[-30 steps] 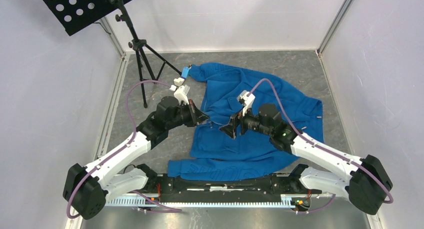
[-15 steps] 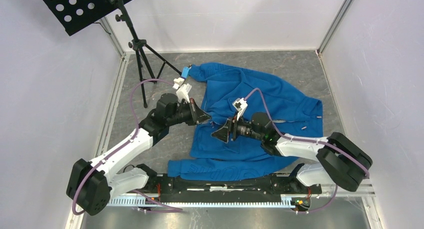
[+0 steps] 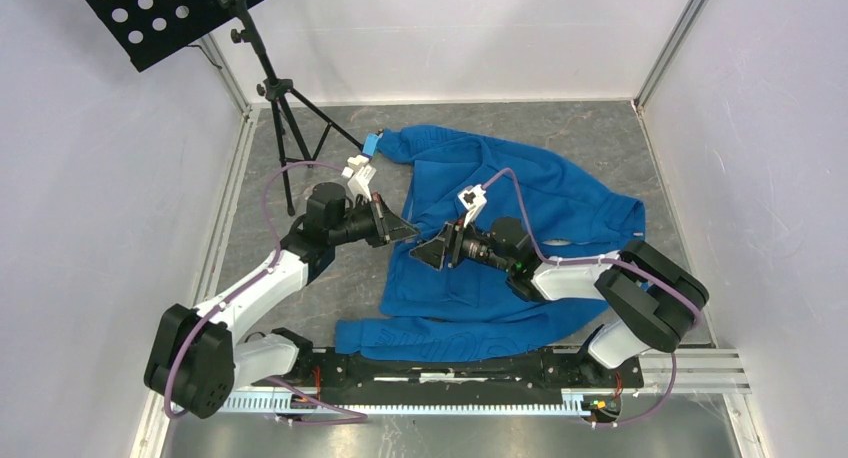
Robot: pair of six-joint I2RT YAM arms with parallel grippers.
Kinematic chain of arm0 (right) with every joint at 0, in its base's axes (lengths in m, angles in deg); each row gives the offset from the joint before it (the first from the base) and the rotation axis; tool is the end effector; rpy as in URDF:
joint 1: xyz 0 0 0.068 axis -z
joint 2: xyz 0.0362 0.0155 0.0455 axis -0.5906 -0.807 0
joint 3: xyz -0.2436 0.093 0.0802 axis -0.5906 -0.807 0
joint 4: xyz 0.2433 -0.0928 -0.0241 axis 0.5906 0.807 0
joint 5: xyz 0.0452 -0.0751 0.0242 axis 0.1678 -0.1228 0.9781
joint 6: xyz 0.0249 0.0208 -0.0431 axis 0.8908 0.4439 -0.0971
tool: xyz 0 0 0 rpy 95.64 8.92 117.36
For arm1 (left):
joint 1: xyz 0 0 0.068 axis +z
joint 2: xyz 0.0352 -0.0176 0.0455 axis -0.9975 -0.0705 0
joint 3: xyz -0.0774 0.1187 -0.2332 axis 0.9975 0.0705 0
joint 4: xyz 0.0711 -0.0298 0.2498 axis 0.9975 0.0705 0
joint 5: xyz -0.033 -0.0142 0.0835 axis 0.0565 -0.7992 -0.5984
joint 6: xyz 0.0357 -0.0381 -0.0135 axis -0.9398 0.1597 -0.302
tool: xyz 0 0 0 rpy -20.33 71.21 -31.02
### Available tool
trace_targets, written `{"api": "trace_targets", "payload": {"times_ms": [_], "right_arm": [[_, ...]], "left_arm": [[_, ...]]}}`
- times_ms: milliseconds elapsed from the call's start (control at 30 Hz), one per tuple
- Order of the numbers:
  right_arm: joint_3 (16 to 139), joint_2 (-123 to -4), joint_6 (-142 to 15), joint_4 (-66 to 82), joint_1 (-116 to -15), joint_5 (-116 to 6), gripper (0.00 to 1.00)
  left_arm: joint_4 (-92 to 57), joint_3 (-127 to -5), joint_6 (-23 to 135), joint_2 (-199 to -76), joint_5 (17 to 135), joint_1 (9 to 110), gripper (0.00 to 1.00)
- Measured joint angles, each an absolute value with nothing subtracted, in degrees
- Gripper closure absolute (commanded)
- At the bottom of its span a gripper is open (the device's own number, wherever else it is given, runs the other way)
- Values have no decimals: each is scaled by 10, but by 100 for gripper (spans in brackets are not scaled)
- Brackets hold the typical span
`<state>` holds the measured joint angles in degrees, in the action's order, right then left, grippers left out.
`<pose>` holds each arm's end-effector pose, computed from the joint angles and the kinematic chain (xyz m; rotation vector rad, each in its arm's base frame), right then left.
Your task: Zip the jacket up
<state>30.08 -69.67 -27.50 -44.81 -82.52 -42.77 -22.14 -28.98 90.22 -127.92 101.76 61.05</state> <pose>0.1937 0.2200 0.1858 -0.3422 1.8747 1.4043 0.2169 -0.1227 0.2400 0.0313 2.1809 -1.3427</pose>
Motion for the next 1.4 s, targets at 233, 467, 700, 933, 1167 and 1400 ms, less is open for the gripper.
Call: {"api": "trace_targets", "payload": {"times_ms": [233,467,700,933,1167,1400], "right_arm": [[303,-712,-265,-475,-823,-442,36],[302,-742,-267,-511,-820,-440,65],[302,-742,-277,-520,-819,-445,93],[301,-723,-289,-482,-821,-460,100],[331,-644,-329,-296,-833,-503,100],[378,-639,-368,-212,-834,-498,100]], "left_arm": [[-230,-289,904,-1279,1028,613,98],[-234,-289,905,-1277,1035,619,98],[-243,-289,909,-1277,1042,619,98],[-231,-288,909,-1275,1035,621,98],[-177,-288,876,-1242,994,615,98],[-169,-288,850,-1219,979,615,98]]}}
